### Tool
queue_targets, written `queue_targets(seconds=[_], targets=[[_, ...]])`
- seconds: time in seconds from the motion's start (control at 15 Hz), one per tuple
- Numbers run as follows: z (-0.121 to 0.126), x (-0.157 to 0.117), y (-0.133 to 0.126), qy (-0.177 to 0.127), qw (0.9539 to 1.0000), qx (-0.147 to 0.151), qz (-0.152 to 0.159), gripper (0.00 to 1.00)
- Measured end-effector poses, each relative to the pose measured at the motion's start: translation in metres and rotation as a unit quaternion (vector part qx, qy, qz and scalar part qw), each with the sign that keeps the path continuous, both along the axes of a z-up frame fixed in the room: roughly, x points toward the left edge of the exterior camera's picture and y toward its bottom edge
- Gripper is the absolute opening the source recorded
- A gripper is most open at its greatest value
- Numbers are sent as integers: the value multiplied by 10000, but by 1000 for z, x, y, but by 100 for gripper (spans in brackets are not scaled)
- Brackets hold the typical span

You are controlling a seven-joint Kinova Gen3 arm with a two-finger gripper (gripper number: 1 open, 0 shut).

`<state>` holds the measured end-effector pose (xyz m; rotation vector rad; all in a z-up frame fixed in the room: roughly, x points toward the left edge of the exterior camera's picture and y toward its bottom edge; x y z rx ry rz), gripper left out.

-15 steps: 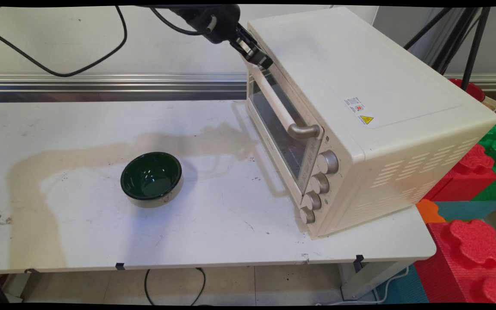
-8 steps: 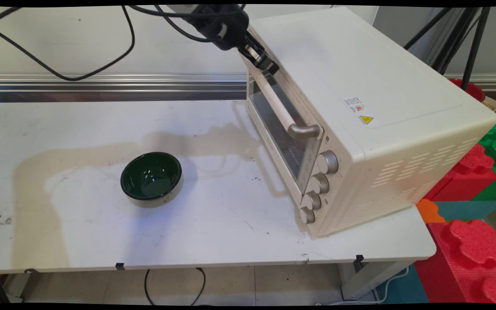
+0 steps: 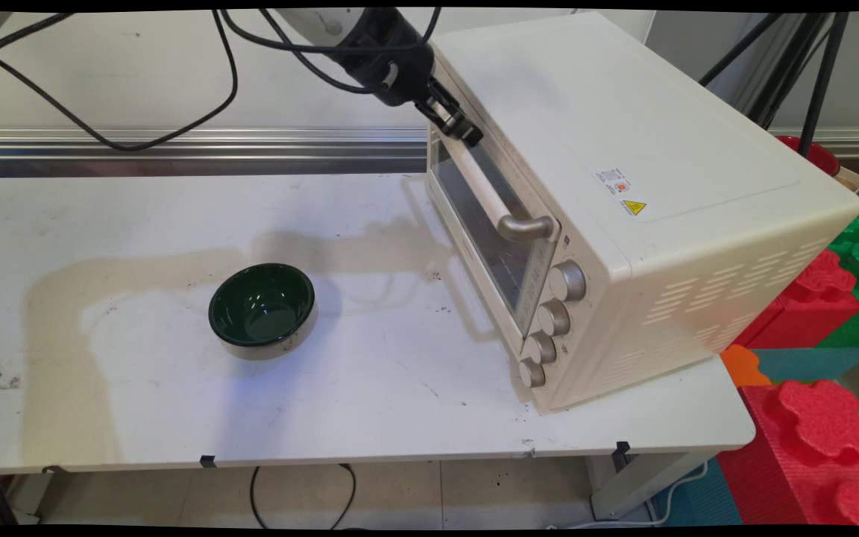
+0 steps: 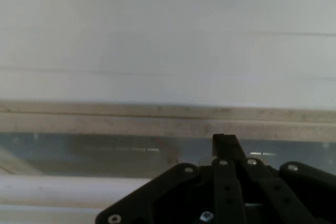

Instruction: Open the oven

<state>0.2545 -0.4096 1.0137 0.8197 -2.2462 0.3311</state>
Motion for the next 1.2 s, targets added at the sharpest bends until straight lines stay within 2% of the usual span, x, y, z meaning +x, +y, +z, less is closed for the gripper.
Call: queue_targets(seconds=[0.27, 0.8, 1.2], targets=[[-5, 4, 6, -27, 10000, 72, 36, 0], [-19, 33, 35, -175, 9992, 355, 103, 0], [-40, 53, 57, -275, 9980, 551, 156, 0]])
